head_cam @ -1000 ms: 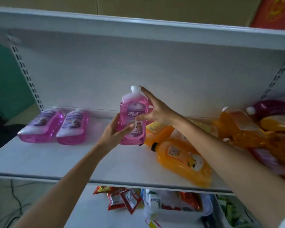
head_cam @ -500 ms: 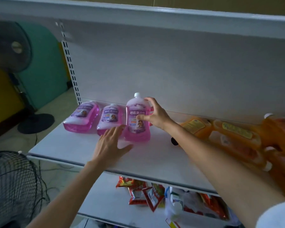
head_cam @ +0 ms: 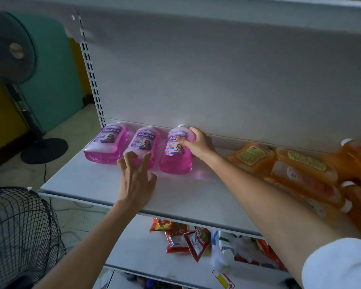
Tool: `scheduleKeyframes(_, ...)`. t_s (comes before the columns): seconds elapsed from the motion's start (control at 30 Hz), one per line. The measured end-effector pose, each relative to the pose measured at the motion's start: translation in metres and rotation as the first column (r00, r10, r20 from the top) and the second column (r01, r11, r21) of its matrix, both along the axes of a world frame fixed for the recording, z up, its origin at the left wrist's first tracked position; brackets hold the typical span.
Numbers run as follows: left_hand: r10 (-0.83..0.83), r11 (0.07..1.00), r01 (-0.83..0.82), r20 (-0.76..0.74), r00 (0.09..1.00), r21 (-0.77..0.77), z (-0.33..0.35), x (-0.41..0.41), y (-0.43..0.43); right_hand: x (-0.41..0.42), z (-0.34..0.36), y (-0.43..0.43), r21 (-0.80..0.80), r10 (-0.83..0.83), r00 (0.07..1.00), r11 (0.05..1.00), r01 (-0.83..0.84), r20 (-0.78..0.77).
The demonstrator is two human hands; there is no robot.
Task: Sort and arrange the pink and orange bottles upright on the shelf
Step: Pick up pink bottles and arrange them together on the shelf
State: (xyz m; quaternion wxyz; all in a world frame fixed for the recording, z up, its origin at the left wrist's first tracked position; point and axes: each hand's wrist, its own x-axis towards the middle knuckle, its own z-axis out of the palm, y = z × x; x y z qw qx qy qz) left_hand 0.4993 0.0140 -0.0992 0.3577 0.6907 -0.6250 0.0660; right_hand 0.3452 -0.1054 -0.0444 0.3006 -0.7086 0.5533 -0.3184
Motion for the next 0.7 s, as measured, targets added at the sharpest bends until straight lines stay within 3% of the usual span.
scheduleKeyframes(0.13, 0.026, 0.999, -0.023, -0.074, 0.997, 0.044, 0.003, 0.000, 0.003, 0.011, -0.015, 0.005, 0.060, -0.049, 0.984, 0.996, 0.060, -0.170)
scheduleKeyframes(0.2, 0.042, 0.999, -0.043, 0.009, 0.999, 0.021, 0.002, 0.001, 0.003, 0.009, -0.014, 0.007, -0.011, -0.098, 0.927, 0.995, 0.101, -0.363)
scheduleKeyframes(0.27, 0.038, 0.999, -0.038, 0.054, 0.998, -0.004, 0.003, -0.001, 0.002, 0.004, -0.010, 0.008, -0.032, -0.113, 0.888, 0.993, 0.111, -0.446)
scheduleKeyframes(0.37, -0.025, 0.999, 0.028, 0.062, 0.998, -0.036, 0.010, -0.014, -0.001, -0.010, -0.003, 0.008, -0.010, -0.106, 0.919, 0.994, 0.110, -0.379)
scheduleKeyframes(0.47, -0.107, 0.993, 0.109, 0.060, 0.992, -0.043, 0.022, -0.038, -0.011, -0.036, 0.010, 0.012, -0.117, -0.135, 0.921, 0.988, 0.098, -0.366)
scheduleKeyframes(0.7, -0.410, 0.911, 0.413, -0.077, 0.909, 0.022, 0.053, -0.129, -0.038, -0.153, 0.051, 0.021, -0.237, -0.334, 0.895, 0.933, 0.270, -0.296)
